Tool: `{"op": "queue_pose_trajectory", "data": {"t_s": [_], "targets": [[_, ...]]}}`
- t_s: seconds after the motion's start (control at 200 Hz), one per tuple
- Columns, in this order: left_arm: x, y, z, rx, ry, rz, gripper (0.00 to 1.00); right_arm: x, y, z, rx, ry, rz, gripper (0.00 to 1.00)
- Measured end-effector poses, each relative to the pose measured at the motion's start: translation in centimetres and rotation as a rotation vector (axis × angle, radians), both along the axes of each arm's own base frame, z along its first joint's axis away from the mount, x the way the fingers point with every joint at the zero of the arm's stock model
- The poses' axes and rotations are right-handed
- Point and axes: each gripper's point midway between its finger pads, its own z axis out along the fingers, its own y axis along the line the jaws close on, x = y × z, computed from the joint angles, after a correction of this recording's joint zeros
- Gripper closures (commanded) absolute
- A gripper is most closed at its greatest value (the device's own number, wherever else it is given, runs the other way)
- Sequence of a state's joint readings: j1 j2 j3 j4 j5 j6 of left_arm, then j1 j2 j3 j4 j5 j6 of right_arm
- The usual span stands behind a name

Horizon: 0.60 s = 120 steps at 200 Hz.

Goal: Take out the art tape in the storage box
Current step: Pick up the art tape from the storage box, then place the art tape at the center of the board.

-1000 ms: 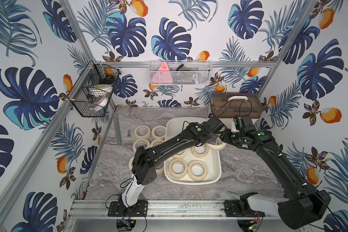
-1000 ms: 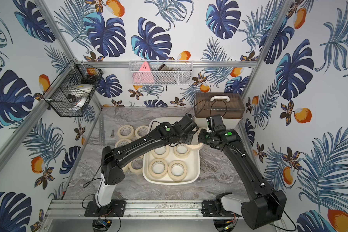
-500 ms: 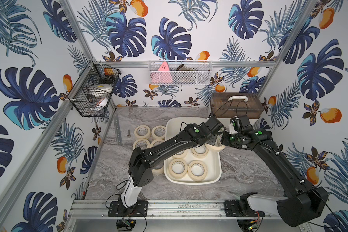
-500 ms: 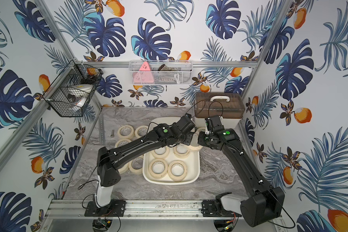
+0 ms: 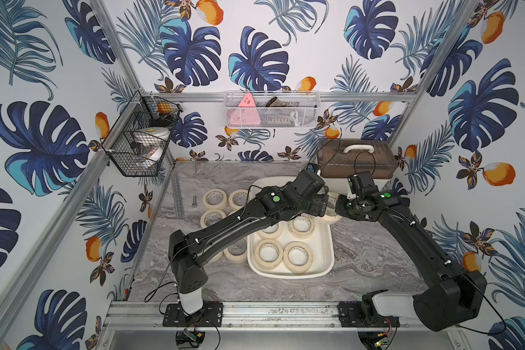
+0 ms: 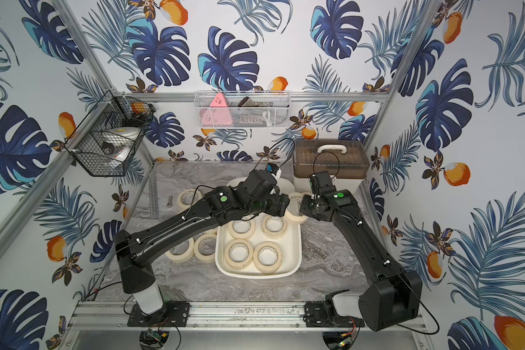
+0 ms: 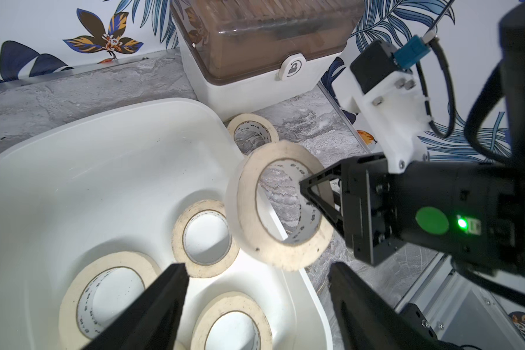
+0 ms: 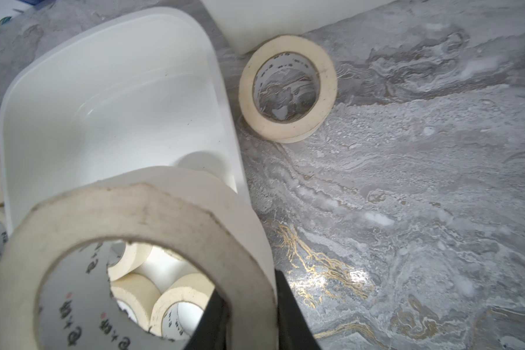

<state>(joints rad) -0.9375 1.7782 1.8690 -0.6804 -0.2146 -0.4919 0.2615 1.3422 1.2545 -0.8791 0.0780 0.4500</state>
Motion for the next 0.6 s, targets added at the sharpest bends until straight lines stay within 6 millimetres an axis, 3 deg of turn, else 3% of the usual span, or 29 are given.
{"op": "queue_pose_trajectory", "data": {"t_s": [0.415, 0.6], "targets": [[0.7, 4.5, -1.8, 0.048, 0.019, 0.078, 0.14, 4.5, -8.6, -1.8, -0.04, -0.024, -0.314, 1.0], [0.9, 6.5, -2.5, 0.063, 0.03, 0.11, 0.14, 5.5, -11.6, -4.0, -0.062, -0.014, -0.401, 1.0]]}}
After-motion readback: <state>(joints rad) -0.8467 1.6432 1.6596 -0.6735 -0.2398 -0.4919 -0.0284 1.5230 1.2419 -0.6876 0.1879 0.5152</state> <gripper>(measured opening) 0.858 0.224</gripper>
